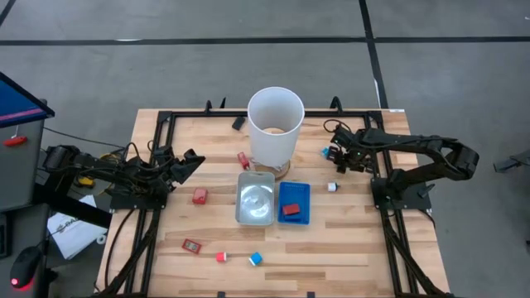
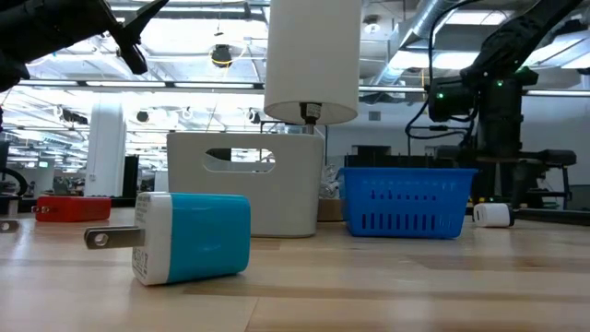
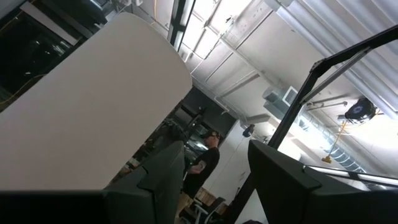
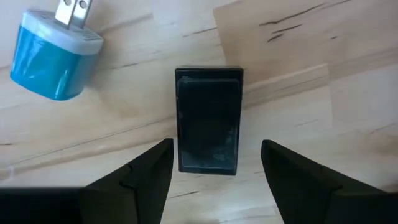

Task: Pick & Place Office items
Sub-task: Put the bottom black digital clock into the blue bin

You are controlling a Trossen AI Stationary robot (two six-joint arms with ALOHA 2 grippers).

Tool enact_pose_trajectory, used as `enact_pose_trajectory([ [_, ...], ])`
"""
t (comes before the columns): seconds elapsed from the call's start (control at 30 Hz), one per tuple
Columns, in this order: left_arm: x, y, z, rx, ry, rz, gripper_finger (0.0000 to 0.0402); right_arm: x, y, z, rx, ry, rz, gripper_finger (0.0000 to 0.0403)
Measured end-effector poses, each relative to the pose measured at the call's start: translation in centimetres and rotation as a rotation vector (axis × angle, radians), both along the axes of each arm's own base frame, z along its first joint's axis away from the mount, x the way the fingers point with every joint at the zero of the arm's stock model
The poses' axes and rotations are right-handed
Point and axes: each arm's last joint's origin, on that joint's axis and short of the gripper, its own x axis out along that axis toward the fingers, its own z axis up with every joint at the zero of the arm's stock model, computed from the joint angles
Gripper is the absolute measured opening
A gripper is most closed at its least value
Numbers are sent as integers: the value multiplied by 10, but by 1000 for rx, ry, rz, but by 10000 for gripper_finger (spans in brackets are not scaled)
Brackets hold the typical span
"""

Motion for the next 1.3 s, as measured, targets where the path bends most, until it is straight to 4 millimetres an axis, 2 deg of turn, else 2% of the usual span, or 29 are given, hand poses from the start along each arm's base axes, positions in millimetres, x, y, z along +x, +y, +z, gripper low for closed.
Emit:
enact_pose_trajectory([
  [0.67, 0, 0, 0, -13, -5, -5, 176, 15, 2, -23, 34, 81, 66, 233],
  [0.83, 0, 0, 0, -15, -5, -4, 176, 14, 2, -23, 23, 90, 82, 208],
  [1.07, 0, 0, 0, -16, -5, -4, 176, 14, 3, -22, 17, 89, 140, 143],
  [1.3, 0, 0, 0, -17, -4, -3, 176, 8, 14, -7, -4, 71, 257, 142],
])
